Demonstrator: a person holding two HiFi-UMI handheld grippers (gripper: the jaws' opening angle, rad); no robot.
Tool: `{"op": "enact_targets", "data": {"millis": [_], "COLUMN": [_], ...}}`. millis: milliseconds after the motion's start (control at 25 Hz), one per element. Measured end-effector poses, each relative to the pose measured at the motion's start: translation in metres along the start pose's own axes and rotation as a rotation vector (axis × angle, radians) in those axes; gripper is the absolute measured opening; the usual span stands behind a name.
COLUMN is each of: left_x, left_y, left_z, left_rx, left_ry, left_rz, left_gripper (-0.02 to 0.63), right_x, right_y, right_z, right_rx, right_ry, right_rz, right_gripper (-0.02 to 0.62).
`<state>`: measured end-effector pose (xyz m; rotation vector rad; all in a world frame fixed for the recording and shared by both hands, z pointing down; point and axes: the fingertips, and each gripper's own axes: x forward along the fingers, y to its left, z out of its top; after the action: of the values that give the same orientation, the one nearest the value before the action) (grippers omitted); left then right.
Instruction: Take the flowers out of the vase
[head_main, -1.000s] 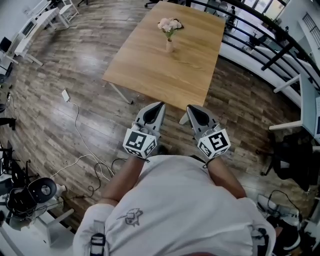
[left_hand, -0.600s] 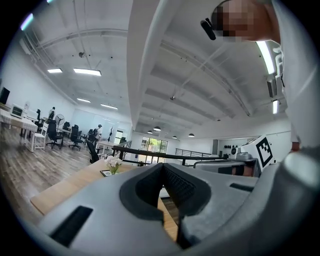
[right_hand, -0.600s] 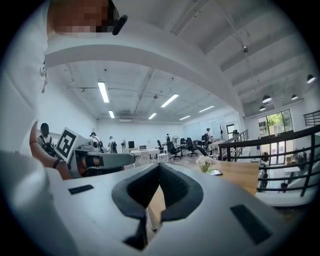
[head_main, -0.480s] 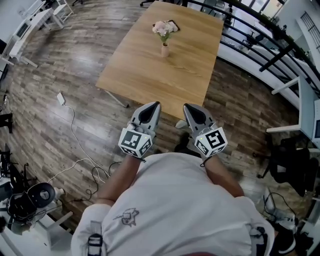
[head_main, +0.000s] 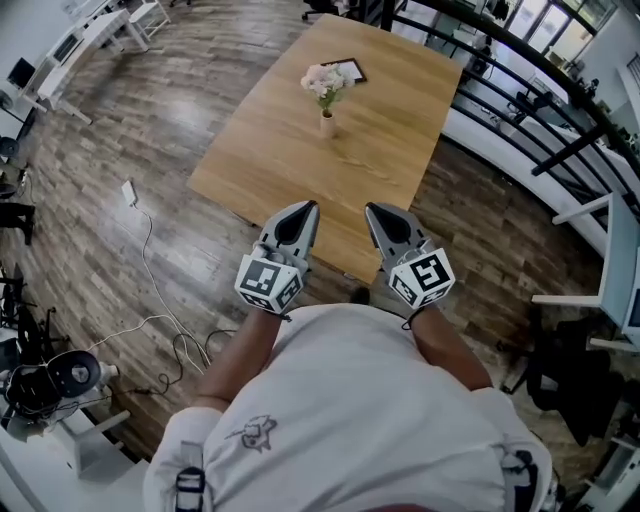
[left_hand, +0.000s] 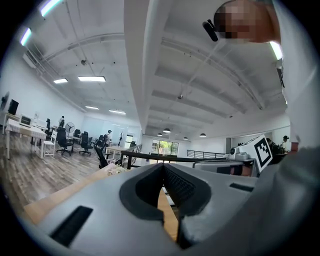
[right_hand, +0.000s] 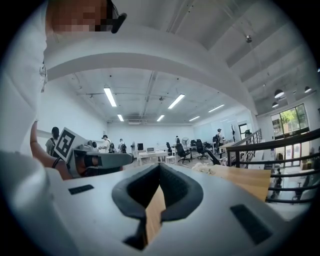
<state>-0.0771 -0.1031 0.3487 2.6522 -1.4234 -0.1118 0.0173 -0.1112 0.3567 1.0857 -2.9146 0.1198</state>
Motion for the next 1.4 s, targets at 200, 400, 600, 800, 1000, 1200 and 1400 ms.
{"op": "enact_targets", "data": {"millis": [200, 400, 600, 800, 1000, 1200, 1400], "left_x": [0.025, 0.043, 0.06, 0.079, 0.101, 0.117, 0.137], "left_y": [-0.004, 0.002, 0.018, 0.043, 0.074, 0.108, 0.139], "left_z": [0.002, 0.002, 0.003, -0.004, -0.019, -0.034, -0.049], "left_rx": [0.021, 0.036, 0.04, 0.022, 0.002, -0.034, -0.059], "left_ry": [0.003, 0.022, 0.034, 0.056, 0.093, 0.13, 0.159], "left_rz": [0.038, 0.057, 0.058, 0.041, 0.022, 0.001, -0.02], "left_gripper": [0.003, 0.005, 0.003, 0.003, 0.005, 0.003, 0.003], "right_x": [-0.001, 0.008, 0.028, 0.053, 0.085, 0.124, 0.162], "right_y": [-0.032, -0.054, -0.07, -0.085, -0.105, -0.119, -0.139], "right_z": [0.002, -0.001, -0.009, -0.017, -0.033, -0.049, -0.065], "right_rx": [0.013, 0.046, 0.068, 0.085, 0.088, 0.102, 0.116], "right_ry": [-0.007, -0.004, 0.021, 0.056, 0.099, 0.147, 0.187], "right_rz": [0.026, 0.035, 0.027, -0.003, -0.036, -0.064, -0.092], "right_gripper": [0.003, 0.003, 0.003, 0.005, 0.005, 0.029, 0.072]}}
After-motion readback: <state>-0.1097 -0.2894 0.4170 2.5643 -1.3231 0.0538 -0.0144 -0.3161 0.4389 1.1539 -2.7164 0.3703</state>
